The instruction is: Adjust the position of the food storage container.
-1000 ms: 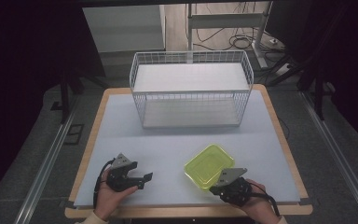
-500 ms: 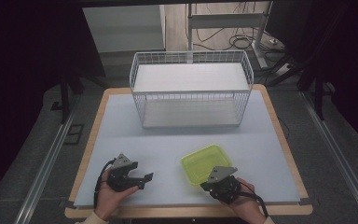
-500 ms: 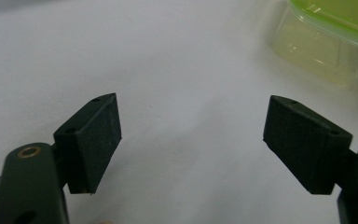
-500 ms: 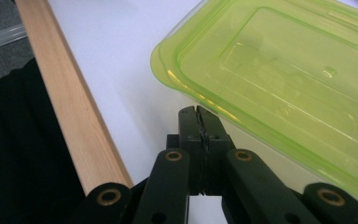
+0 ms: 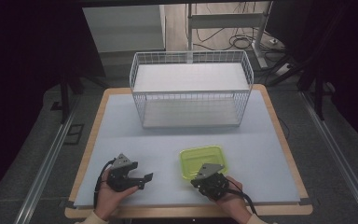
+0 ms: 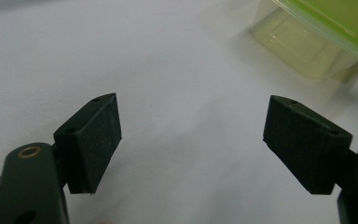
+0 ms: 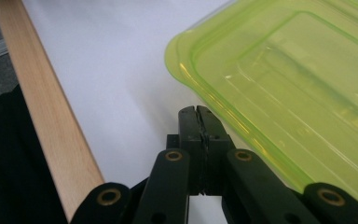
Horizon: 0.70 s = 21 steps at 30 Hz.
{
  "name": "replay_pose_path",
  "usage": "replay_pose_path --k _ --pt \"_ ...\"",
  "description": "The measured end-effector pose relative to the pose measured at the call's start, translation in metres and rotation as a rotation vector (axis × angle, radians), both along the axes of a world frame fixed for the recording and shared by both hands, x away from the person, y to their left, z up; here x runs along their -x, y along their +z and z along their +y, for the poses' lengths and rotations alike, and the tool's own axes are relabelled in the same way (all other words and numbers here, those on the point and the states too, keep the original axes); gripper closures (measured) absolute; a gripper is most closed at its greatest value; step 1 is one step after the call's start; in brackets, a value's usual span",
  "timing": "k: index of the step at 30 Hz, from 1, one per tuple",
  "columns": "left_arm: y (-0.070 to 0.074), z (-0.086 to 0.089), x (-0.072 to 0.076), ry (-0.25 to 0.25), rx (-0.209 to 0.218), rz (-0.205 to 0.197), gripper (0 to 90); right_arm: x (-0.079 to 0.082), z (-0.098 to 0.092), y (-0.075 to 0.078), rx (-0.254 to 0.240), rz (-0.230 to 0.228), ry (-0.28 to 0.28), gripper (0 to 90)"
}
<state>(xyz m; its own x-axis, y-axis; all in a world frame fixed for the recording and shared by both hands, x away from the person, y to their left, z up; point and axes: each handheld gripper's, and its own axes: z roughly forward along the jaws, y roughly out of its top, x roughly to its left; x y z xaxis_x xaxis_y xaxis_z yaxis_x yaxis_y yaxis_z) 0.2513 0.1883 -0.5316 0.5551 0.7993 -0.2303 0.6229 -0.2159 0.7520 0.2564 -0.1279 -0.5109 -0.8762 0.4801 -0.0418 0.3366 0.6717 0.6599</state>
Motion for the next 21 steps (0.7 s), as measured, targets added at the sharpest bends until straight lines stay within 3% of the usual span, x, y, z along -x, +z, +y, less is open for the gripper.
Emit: replay_pose_path --k 8,14,18,21 --pt "0.000 0.000 0.000 -0.006 -0.007 -0.002 19.0 -0.005 0.013 -0.002 -0.019 -0.002 -0.028 90.0" --pt "0.001 0.001 0.000 -0.003 0.001 -0.003 19.1 -0.001 0.013 -0.002 -0.032 0.016 -0.005 90.0" --pt "0.002 0.000 0.002 -0.009 0.004 -0.009 19.1 0.007 -0.004 0.014 -0.094 0.009 0.007 90.0" --pt "0.002 -0.001 0.002 -0.010 0.008 -0.008 19.1 0.010 -0.025 0.025 -0.139 -0.005 -0.018 90.0"
